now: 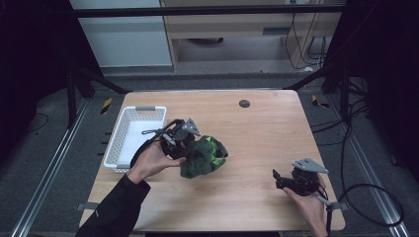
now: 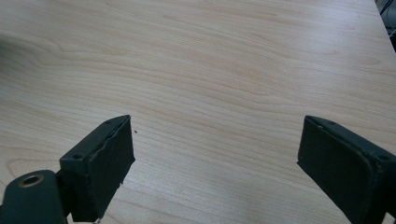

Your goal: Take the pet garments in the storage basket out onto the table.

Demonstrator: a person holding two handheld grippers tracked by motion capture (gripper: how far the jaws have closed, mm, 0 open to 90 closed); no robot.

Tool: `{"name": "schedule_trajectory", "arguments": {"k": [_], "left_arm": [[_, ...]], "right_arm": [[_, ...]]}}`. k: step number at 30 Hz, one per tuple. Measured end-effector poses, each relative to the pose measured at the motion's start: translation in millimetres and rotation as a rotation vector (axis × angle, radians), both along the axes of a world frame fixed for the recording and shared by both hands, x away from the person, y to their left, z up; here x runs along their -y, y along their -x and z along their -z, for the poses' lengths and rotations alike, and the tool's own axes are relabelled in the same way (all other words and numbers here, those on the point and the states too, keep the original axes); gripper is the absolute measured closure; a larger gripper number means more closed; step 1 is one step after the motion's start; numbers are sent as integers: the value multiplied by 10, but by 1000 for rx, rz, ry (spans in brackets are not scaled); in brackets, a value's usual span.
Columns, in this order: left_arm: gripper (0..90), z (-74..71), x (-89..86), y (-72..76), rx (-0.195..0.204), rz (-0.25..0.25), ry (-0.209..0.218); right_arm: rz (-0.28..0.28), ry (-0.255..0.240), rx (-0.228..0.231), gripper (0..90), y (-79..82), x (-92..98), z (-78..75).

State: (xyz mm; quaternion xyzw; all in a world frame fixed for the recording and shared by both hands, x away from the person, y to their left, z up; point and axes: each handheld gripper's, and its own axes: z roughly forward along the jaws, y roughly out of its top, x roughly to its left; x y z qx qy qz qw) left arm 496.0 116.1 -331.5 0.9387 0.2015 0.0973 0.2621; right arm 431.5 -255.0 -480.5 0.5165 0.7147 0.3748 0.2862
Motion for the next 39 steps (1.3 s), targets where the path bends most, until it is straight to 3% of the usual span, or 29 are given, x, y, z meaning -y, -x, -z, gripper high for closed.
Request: {"name": "schedule_trajectory", "arguments": {"k": [13,29,39], "left_arm": [[737,265,172,-17,-21,35,-50],[734,572,392,-58,-52,72,-48],[692,747,442,-67,-88,99,-67]], "right_arm": [[4,5,4,103,1,4,-1],[8,9,6,102,-1,5,1],[5,7,0,102,-1,-5,7]]}}
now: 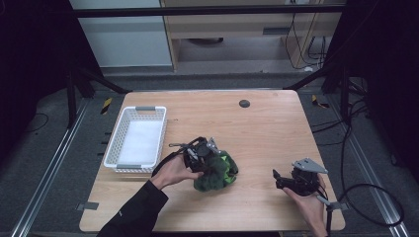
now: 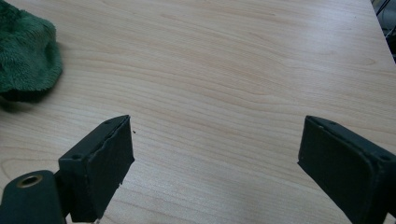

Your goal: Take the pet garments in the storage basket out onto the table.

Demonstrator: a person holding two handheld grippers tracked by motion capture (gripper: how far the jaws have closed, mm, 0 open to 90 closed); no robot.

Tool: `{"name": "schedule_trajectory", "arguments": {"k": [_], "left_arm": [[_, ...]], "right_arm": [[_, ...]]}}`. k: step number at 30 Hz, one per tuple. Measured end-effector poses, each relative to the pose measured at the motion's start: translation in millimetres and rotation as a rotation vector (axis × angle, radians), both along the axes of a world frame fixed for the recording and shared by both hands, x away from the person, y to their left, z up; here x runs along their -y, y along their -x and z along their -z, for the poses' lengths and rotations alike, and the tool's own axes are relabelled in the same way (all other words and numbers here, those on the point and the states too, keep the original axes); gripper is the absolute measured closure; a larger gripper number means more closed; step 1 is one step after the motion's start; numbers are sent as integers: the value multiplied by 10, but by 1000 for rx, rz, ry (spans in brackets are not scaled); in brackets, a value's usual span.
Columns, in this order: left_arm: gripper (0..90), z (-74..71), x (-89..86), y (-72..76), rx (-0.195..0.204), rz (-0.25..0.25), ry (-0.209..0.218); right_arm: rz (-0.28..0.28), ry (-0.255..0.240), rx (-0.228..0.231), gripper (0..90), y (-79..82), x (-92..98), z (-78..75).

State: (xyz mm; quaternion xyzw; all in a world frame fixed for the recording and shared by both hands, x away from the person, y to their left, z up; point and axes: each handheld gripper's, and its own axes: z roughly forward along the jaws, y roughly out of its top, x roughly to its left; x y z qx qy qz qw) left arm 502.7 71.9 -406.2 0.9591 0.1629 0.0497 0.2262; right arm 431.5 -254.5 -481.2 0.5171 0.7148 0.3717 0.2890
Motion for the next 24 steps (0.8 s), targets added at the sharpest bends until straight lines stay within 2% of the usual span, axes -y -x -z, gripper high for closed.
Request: {"name": "schedule_trajectory", "arguments": {"k": [4,12,15,19,24], "left_arm": [[626,62,14,-1,-13,11,-15],[456,110,33,24,3,30,-26],[361,88,15,33,14,28,-6],[281,39,-29,41,25,13,25],[238,-8,-98,87,37,5,54]], "right_arm": [[-3,5,0,102,-3,1,6],[-7,10,0,102,-5,0,11],[-6,9,1,102,-5,2,10],[-5,7,0,102,-5,2,9],[-2,3,0,101,-4,3,6]]}}
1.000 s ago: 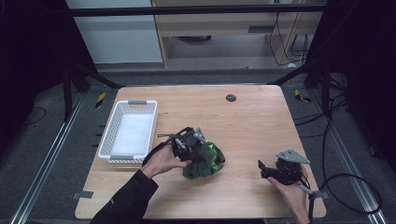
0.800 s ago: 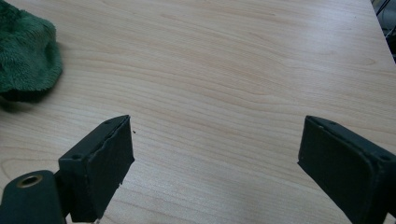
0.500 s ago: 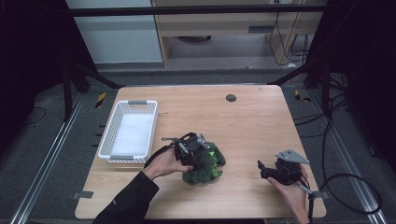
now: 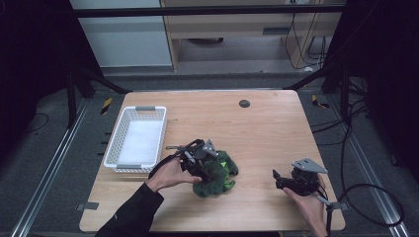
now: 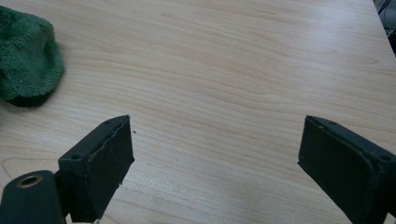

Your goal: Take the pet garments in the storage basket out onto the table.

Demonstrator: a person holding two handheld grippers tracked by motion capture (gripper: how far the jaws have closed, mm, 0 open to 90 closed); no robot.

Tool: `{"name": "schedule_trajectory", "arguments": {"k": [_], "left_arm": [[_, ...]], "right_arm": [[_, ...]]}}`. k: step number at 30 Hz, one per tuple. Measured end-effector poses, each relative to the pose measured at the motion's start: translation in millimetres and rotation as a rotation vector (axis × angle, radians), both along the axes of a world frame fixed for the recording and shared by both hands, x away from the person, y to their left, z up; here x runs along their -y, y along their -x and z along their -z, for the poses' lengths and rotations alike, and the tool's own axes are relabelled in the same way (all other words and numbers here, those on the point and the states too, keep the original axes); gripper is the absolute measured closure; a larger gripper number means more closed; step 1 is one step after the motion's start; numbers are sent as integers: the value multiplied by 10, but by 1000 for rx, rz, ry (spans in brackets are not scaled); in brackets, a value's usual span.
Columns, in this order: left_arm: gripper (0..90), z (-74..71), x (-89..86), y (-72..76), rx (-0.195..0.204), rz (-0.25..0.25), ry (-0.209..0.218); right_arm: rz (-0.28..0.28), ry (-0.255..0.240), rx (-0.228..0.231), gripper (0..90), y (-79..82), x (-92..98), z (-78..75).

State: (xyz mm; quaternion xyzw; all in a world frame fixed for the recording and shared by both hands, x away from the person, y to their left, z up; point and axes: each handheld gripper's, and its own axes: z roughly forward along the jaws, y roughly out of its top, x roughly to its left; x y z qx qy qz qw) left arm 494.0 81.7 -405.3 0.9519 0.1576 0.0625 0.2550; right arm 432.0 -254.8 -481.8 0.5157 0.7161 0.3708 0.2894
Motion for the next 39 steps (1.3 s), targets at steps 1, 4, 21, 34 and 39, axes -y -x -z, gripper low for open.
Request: {"name": "schedule_trajectory", "arguments": {"k": [1,4,21,34,39], "left_arm": [[234,-9,-17,10,2,-3,6],[229,-39,-77,26,15,-15,32],[206,-148,-428,126,76,-125,213],[199,-127,-670,243,110,-224,315],[203,-125,-814,299,134,-281,365]], "right_arm": [[0,-1,0,101,0,0,-1],[-1,1,0,101,1,-2,0],[2,1,-4,101,1,-9,4],[0,3,-2,104,5,-14,1],[-3,2,-2,107,7,-11,2]]}}
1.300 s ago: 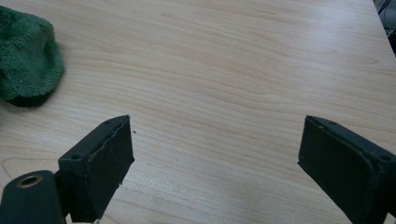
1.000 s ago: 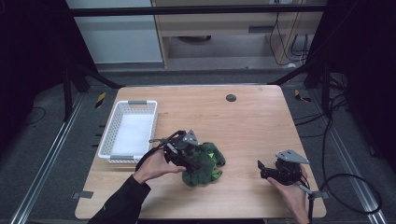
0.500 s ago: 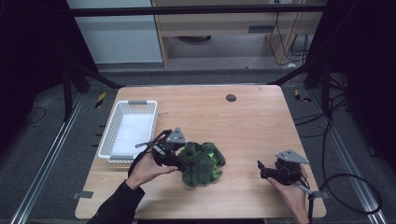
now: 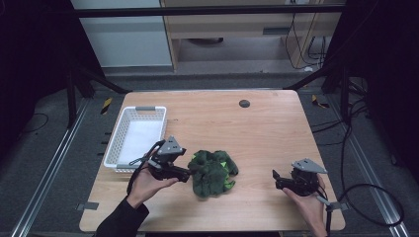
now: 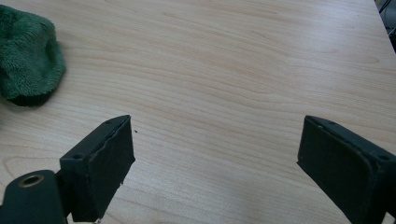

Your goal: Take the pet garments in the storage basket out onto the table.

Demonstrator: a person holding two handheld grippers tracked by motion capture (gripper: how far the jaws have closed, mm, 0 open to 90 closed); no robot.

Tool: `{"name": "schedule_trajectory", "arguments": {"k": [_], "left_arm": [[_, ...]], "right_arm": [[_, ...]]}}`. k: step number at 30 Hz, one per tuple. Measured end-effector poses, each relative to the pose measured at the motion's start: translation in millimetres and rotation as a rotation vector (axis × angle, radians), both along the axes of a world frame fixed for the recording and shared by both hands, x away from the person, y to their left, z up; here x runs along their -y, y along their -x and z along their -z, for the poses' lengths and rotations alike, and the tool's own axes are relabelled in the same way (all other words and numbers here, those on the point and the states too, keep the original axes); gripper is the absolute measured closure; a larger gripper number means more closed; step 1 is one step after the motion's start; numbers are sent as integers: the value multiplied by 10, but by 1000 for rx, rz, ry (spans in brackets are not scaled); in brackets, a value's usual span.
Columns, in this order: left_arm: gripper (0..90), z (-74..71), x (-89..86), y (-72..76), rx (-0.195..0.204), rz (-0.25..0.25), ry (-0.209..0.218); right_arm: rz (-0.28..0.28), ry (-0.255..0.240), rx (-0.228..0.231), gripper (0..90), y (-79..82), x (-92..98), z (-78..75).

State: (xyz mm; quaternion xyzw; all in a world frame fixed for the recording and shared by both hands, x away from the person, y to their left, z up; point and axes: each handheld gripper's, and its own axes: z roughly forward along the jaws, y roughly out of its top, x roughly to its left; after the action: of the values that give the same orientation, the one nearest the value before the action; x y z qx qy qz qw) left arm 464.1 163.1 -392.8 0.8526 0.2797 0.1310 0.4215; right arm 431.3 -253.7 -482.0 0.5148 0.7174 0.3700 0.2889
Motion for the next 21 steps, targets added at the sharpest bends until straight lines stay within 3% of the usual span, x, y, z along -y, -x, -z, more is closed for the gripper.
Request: {"name": "schedule_trajectory", "arguments": {"k": [15,21], "left_arm": [[260,134,-409,191,11,-135,56],[300,269,-583,292,-9,-185,70]], "right_arm": [[-9,-10,-9,118,24,-22,1],[-8,-13,-9,118,35,-17,0]]}}
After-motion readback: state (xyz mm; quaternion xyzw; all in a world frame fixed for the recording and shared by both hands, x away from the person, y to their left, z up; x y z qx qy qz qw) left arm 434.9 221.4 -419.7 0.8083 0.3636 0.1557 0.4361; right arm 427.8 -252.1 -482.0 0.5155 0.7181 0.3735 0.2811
